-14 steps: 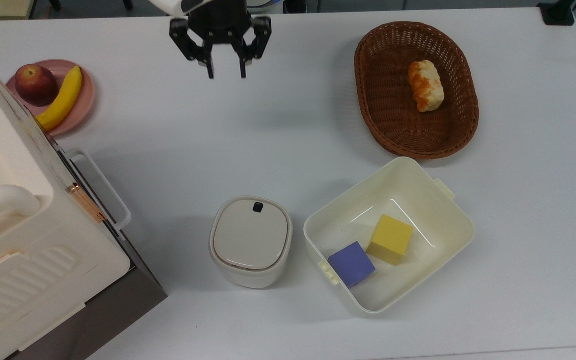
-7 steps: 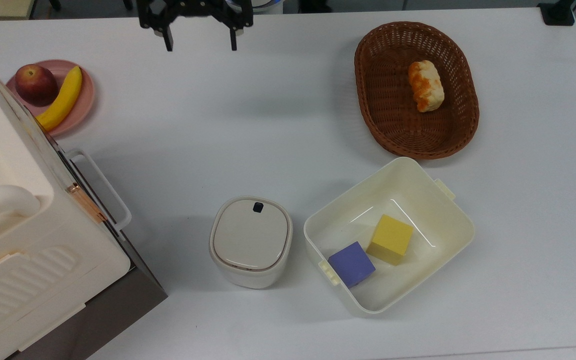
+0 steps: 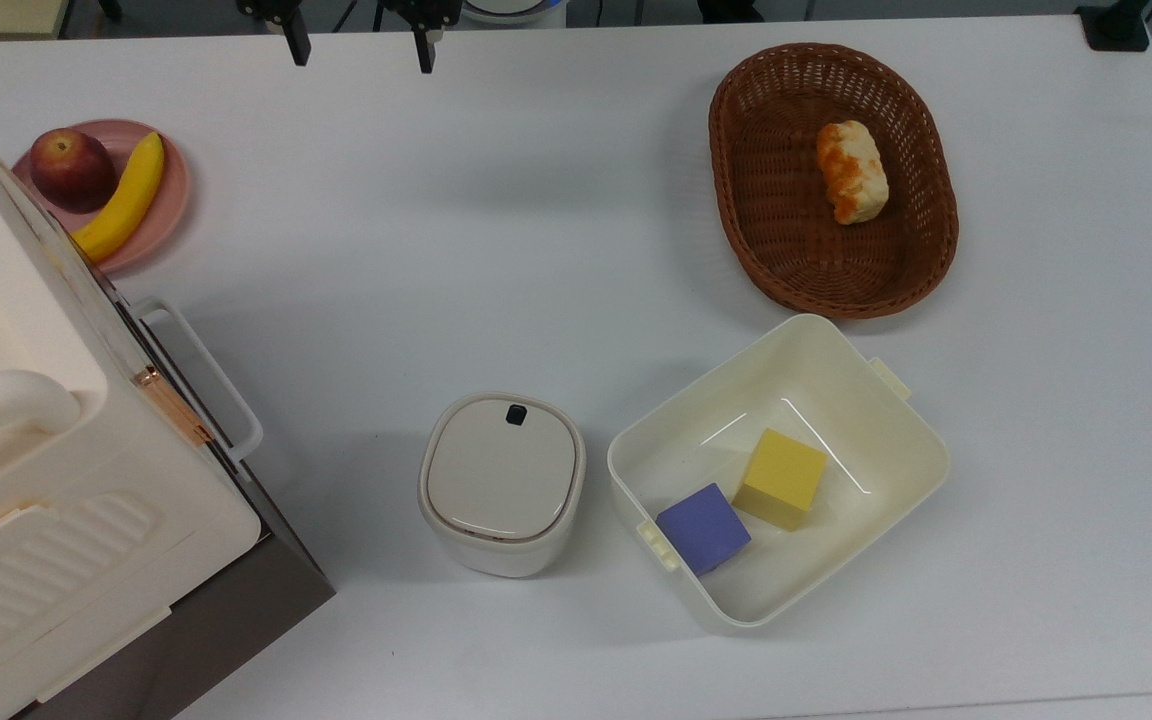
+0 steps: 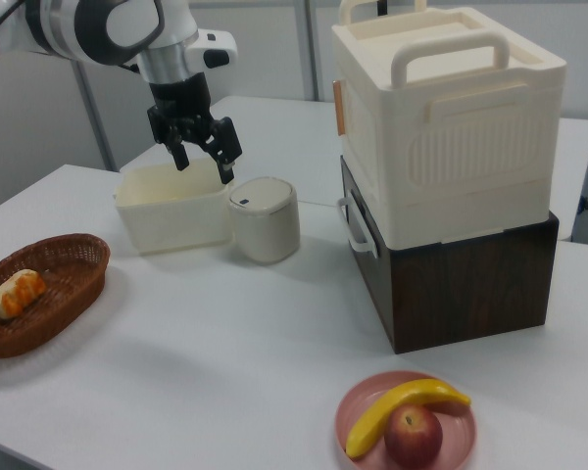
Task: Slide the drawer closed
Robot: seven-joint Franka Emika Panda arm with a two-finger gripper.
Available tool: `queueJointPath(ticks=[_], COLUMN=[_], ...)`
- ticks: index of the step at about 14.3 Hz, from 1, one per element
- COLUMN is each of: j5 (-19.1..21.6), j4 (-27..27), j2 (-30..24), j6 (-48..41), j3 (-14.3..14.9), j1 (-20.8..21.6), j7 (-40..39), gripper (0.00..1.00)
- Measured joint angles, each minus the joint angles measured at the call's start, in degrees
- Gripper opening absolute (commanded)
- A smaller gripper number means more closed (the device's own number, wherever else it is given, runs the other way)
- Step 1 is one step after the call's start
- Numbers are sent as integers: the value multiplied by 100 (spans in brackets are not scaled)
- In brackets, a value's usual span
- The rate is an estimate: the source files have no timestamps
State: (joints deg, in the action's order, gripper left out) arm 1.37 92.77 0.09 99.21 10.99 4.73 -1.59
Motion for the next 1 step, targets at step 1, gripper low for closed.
queueJointPath(ticks=[1], j5=[0], j4=[39], j2=[0], j6=[0], j3=[0], j1=[3], j7=[24], gripper=[100])
